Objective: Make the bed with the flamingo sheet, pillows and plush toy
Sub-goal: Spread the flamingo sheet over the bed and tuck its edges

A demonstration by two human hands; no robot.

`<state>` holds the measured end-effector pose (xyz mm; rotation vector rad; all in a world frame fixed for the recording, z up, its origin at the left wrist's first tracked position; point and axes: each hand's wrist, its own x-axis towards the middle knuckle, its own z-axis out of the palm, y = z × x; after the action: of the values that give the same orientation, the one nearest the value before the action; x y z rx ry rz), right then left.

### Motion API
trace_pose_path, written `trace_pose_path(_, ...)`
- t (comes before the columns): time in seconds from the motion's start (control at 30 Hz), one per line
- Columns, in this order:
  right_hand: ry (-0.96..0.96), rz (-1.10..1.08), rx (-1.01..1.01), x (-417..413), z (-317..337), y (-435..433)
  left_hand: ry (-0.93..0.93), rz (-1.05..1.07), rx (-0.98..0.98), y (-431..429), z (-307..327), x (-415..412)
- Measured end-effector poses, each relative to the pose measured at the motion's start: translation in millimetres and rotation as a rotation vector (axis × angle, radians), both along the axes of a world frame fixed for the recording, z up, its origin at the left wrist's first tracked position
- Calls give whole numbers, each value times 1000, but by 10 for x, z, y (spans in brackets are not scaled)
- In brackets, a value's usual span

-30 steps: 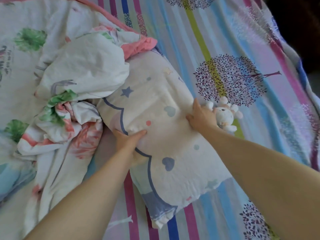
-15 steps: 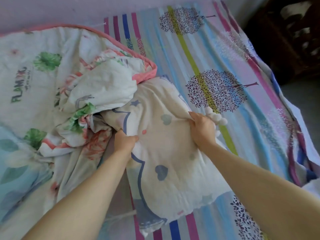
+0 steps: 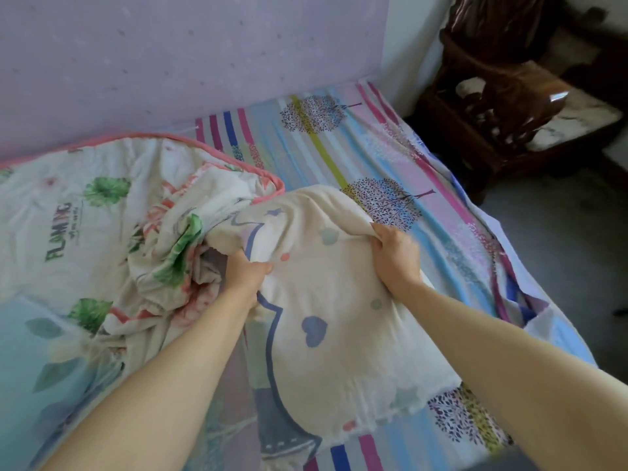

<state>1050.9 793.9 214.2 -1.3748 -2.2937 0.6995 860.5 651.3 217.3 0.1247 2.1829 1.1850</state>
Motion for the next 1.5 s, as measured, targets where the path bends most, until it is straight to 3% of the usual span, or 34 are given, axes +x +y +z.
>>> trace_pose_path(0.3, 131, -128, 109, 284, 558, -19, 147, -83, 160, 35, 738, 223)
trace_pose_path(0.57, 234, -32, 146, -368, 801, -306, 295, -1, 195, -482, 1120, -211)
trace_pose_path(1.07, 251, 278, 0, -2147, 541, -1809, 351, 309, 112, -2396, 858, -1483)
trace_pose_path(1.5, 197, 566, -71, -3791, 82, -3599, 405, 522, -101, -4393, 462, -2687)
